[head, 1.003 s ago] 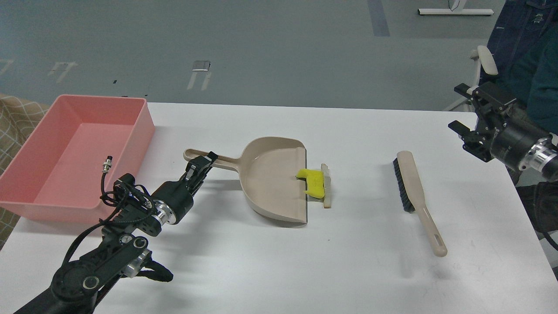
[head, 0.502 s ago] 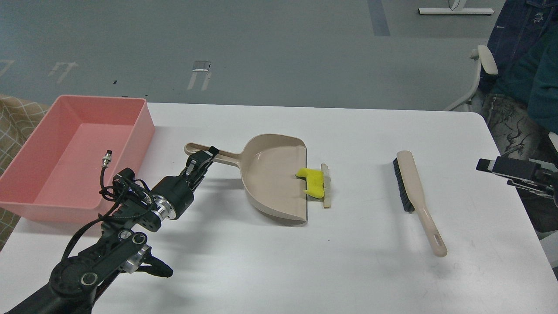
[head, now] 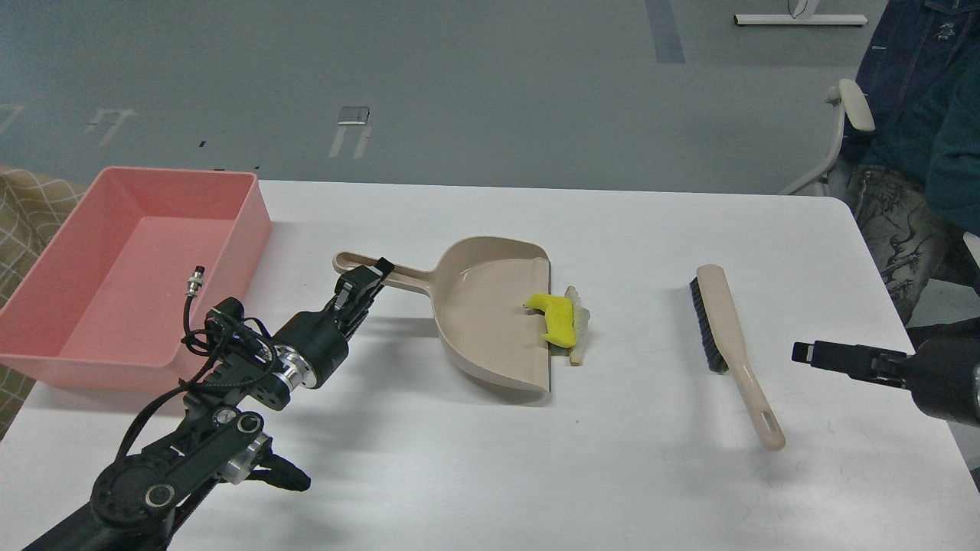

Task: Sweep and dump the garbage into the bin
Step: 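Move the right gripper down to the brush handle and grasp it, then sweep the yellow sponge into the dustpan with the brush in the right gripper, then lift the dustpan with the left gripper over the pink bin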

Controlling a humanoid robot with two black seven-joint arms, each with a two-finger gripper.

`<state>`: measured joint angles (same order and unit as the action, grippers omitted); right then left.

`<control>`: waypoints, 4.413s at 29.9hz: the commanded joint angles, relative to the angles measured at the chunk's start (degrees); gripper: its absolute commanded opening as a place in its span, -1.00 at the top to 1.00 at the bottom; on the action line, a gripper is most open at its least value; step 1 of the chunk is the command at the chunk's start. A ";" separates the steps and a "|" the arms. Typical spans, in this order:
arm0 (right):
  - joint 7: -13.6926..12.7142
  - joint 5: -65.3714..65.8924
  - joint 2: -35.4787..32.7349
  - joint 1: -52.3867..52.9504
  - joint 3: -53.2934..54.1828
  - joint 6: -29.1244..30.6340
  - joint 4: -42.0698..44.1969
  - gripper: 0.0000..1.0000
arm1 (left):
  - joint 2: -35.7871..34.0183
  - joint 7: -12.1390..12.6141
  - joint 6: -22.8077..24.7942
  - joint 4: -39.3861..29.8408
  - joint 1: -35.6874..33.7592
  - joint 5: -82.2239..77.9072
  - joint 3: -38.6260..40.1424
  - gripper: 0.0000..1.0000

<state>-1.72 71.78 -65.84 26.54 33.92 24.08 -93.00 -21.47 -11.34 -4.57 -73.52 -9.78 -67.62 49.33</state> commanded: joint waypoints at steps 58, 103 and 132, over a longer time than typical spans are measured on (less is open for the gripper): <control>-6.45 4.77 11.87 -2.37 -0.96 0.18 -1.83 1.00 | -1.73 -0.53 0.26 0.04 0.63 0.20 -0.02 1.00; -11.29 3.98 37.89 8.35 -3.43 3.92 -1.04 1.00 | -2.53 -0.97 0.35 0.04 1.60 0.38 0.15 1.00; -9.88 -3.14 13.81 -0.95 8.00 3.92 -1.13 1.00 | -3.75 -1.68 1.22 -2.76 1.69 16.81 11.30 1.00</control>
<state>-11.79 68.70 -51.93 28.16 41.89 28.00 -94.06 -24.25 -13.75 -4.06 -74.57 -8.10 -51.70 57.81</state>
